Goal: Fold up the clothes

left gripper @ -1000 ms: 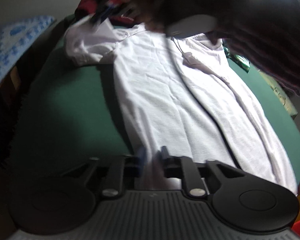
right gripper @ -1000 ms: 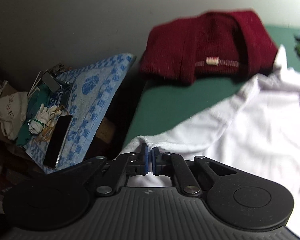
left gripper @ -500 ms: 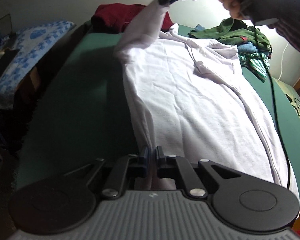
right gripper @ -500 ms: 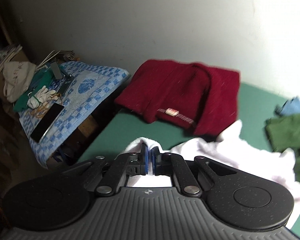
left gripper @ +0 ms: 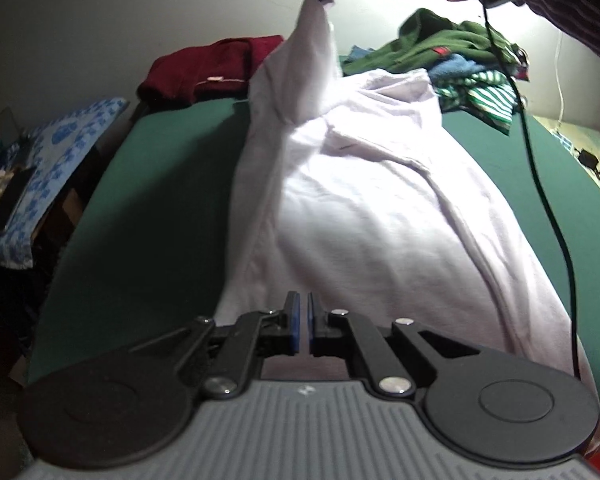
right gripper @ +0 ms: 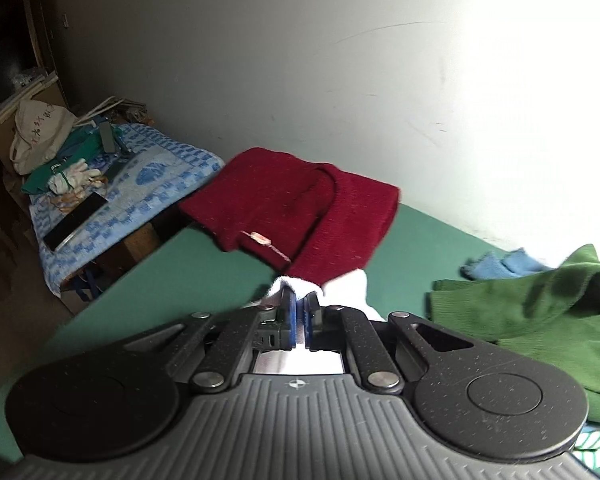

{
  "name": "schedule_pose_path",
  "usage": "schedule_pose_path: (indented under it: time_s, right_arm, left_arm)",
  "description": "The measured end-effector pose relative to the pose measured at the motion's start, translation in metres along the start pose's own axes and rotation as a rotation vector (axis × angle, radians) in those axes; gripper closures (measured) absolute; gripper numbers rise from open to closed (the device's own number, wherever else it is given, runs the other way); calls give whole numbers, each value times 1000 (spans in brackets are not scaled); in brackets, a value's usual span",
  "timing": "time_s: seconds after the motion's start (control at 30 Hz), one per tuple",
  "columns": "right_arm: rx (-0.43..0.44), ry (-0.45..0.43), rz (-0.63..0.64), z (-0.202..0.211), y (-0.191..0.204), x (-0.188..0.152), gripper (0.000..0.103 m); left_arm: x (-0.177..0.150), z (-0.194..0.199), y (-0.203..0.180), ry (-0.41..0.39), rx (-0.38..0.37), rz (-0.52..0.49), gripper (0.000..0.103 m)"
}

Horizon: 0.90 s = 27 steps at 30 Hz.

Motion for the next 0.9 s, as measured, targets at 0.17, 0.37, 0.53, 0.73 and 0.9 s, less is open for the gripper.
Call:
schedule_pose_path:
  time_s: [0.17,0.37,0.53,0.73,0.9]
  right_arm:
    - [-56,28,6,3,-17,-18,99]
    - [-96,32,-107,-18,-50,-54,99]
    - [-138,44,-222,-36,-73,-85,99]
    - [-30,-30,-369,-35,-81,-108,76]
    - [3,-29,-290,-21,-70,-135,66]
  left_arm:
    - [-2,3,-9,-26,79,-82,98]
    - [-17,-4,18,31,118,-143,74]
    - [-51,-17,39,152,96,-154,64]
    - [-68,-8,43,154,59,-178,35]
    - [-70,-5,39,160,19,-171,43]
Point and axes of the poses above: each gripper's, at about its wrist camera, not at the fingertips, and z roughly against the way its jaws point, y to its left, x to its top, the point moved 10 cm from there along -z, roughly the way its jaws point, and after that the axes turned 9 degrees about x, right-handed, at the moved point
